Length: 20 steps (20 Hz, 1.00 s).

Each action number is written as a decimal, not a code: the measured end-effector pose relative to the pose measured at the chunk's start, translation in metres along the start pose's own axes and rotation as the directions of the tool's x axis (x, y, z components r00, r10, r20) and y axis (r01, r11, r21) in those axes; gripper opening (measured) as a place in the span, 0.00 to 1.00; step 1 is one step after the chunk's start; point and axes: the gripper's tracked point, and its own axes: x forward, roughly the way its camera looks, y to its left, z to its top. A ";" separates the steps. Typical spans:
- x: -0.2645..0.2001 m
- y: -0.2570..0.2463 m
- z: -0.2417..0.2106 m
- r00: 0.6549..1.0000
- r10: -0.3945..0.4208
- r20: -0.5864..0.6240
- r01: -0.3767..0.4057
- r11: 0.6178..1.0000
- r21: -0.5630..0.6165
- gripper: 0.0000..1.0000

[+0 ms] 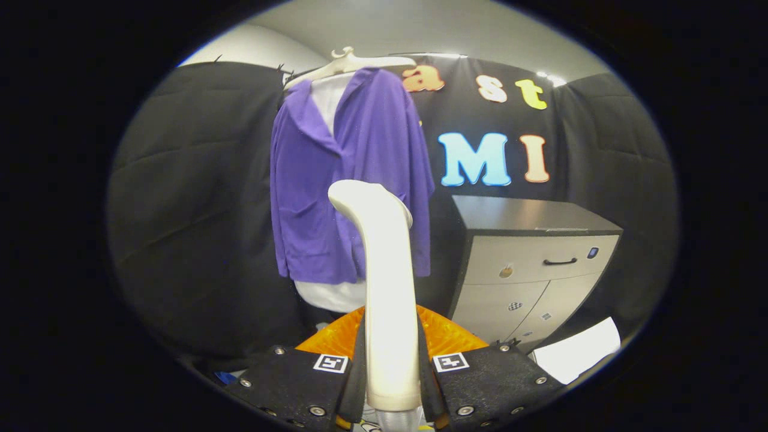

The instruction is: Iron the clothes twice with a garment steamer, once on the left side and once on the right side.

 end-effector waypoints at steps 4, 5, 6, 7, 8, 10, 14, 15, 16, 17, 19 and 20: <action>-0.030 -0.022 0.064 0.983 -0.026 0.180 0.018 0.999 0.046 0.37; -0.037 -0.027 0.079 0.975 -0.040 0.219 0.028 0.998 0.056 0.37; -0.043 -0.031 0.093 0.966 -0.056 0.253 0.043 0.998 0.055 0.38; -0.049 -0.036 0.106 0.957 -0.069 0.281 0.057 0.997 0.051 0.37; -0.056 -0.041 0.117 0.949 -0.082 0.303 0.072 0.996 0.043 0.37; -0.066 -0.051 0.139 0.935 -0.101 0.339 0.094 0.995 0.038 0.37; -0.087 -0.067 0.166 0.909 -0.120 0.400 0.112 0.993 0.044 0.37; -0.093 -0.071 0.167 0.903 -0.125 0.410 0.117 0.992 0.045 0.37; -0.099 -0.074 0.164 0.900 -0.130 0.416 0.121 0.992 0.047 0.37; -0.104 -0.077 0.160 0.896 -0.132 0.423 0.123 0.991 0.049 0.37; -0.108 -0.079 0.149 0.897 -0.133 0.421 0.125 0.991 0.046 0.37; -0.110 -0.081 0.140 0.901 -0.133 0.412 0.128 0.991 0.042 0.37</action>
